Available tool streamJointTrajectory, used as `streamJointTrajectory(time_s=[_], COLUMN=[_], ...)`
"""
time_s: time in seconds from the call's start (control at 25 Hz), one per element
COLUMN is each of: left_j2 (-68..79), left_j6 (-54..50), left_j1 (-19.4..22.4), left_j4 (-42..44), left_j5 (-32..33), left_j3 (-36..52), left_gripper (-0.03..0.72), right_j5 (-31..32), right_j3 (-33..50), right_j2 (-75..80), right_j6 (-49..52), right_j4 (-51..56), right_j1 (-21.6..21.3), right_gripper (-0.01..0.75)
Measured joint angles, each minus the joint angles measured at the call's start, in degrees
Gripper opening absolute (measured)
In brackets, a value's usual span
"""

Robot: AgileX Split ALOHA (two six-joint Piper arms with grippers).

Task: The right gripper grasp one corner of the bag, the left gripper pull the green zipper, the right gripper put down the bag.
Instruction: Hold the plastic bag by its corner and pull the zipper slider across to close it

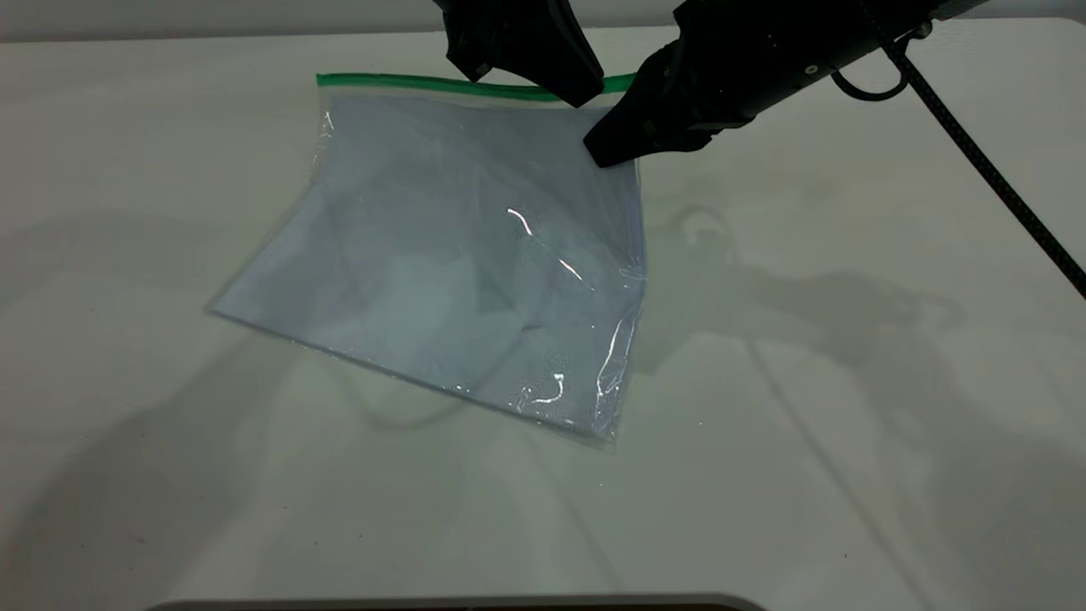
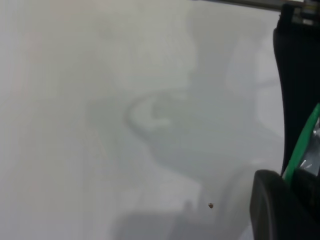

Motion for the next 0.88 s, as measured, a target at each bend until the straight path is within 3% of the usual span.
streamJointTrajectory(time_s=[0.6,0.88], left_j2=[0.0,0.0], left_j6=[-3.9,-6.8], left_j1=[3.1,5.8], left_j4=[-0.2,4.0], left_j5=[0.5,-0.2], left_j3=[-0.5,-0.5], left_gripper=[0.066,0.066], right_j5=[6.8,7.2], right_j3=[0.0,0.0], right_j2=[-0.5,-1.0], right_j6=[3.8,4.7], right_j4=[0.9,0.5], right_j1=[-7.3,-10.4], right_gripper=[0.035,0.035])
